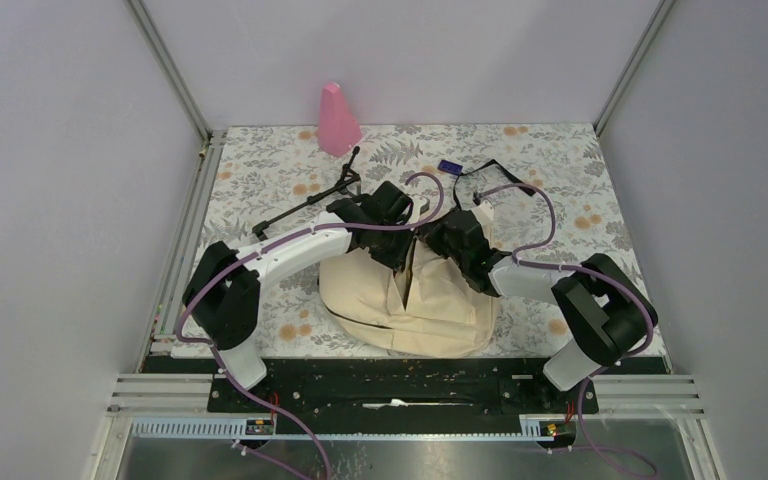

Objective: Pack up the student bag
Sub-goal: Zip the student bag at the center of the board.

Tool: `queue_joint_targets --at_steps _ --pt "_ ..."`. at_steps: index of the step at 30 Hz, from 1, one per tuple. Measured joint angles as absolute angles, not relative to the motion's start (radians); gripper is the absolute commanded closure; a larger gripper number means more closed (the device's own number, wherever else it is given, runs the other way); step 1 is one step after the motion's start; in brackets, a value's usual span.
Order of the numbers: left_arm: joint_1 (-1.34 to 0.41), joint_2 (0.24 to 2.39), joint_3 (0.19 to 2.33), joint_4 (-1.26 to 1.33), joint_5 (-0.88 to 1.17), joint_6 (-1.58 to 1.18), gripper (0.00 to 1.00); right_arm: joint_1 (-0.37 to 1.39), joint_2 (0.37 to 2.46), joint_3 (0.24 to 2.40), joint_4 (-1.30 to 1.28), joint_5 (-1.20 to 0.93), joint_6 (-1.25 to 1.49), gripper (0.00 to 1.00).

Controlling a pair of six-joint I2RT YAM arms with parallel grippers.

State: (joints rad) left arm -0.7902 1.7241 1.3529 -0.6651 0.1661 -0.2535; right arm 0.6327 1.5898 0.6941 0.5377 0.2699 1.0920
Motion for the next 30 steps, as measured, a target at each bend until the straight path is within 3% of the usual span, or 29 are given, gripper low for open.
queue_joint_targets --at_steps 4,9,11,23,30 --pt "-0.790 1.724 1.353 -0.666 0.168 -0.253 0.88 0.633 1.580 0.691 0.552 0.267 1.046 1.00" --pt "-0.791 1.724 1.353 -0.668 0.169 -0.244 0.53 0.633 1.507 0.662 0.609 0.242 0.954 1.00" --pt "-0.792 1.724 1.354 -0.672 0.160 -0.242 0.45 0.633 1.475 0.655 0.626 0.231 0.913 1.00" --pt "-0.746 1.607 1.345 -0.654 0.141 -0.235 0.39 0.633 1.391 0.595 0.638 0.142 0.757 1.00" --pt "-0.616 1.530 1.363 -0.582 0.212 -0.310 0.33 0.633 1.345 0.556 0.644 0.075 0.733 1.00"
